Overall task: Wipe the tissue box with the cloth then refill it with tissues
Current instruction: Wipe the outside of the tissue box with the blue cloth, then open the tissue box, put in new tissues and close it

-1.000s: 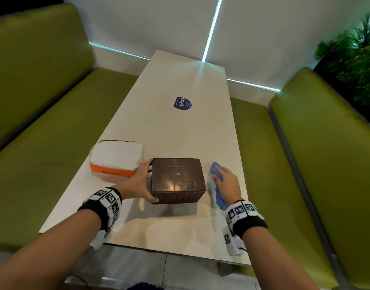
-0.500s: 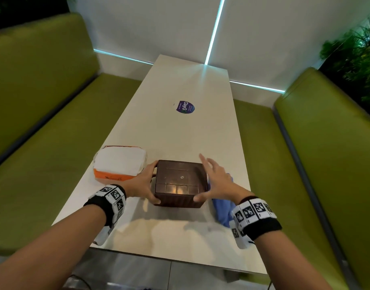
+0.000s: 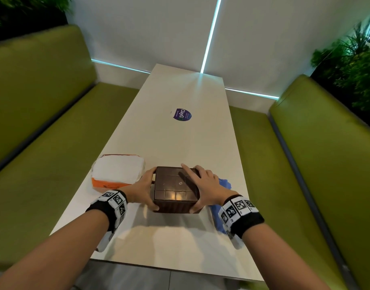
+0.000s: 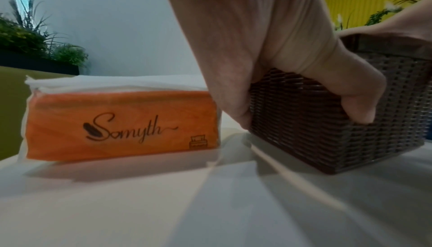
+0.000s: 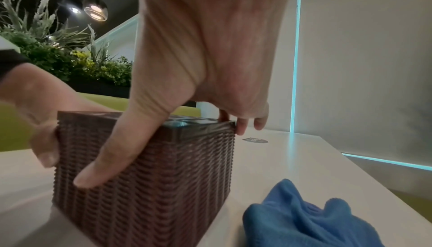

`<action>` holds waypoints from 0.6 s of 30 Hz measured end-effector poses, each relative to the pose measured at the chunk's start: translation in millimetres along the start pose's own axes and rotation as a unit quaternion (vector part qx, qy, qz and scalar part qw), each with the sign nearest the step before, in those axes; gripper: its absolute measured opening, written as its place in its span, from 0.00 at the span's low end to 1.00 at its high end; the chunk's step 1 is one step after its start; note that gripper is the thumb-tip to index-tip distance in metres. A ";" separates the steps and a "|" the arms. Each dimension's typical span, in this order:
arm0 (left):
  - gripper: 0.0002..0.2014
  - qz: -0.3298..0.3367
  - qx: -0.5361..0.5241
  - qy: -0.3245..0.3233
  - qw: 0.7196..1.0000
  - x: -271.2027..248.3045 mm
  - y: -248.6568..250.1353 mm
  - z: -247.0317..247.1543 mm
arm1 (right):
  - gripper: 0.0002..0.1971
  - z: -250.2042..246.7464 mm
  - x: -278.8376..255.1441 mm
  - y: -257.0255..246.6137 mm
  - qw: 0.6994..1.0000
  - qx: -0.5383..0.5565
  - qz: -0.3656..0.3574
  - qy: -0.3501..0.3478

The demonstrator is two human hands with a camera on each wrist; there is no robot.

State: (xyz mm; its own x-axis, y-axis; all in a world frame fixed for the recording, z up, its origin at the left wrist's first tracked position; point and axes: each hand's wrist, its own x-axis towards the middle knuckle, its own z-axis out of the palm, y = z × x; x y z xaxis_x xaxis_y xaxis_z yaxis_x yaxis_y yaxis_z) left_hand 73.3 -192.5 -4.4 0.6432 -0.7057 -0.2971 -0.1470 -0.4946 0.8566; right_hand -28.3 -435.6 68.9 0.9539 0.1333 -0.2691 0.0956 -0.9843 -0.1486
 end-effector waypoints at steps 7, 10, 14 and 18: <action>0.74 -0.011 0.007 0.011 1.000 -2.3 8.6 -1.0 | 0.68 -8.0 0.2 -1.5 1.000 -0.022 0.005 -0.007; 0.73 -0.009 -0.008 0.011 1.000 -6.5 12.3 -1.6 | 0.63 -5.3 1.7 -1.3 0.999 -0.015 0.006 -0.038; 0.70 -0.020 0.009 0.012 1.000 -5.8 12.1 -2.0 | 0.56 -15.5 -0.6 1.1 0.996 0.078 -0.003 -0.047; 0.65 -0.028 0.024 0.046 0.998 -0.3 12.8 -0.5 | 0.36 -37.6 -17.7 -8.4 0.989 0.145 -0.009 -0.033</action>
State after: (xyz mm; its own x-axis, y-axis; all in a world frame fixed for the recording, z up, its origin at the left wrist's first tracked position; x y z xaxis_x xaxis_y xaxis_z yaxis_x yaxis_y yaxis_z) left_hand 71.6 -198.3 6.9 0.7168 -0.6286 -0.3019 -0.1439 -0.5569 0.8180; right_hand -35.3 -434.0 110.7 0.9315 0.1666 -0.3232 0.0172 -0.9081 -0.4185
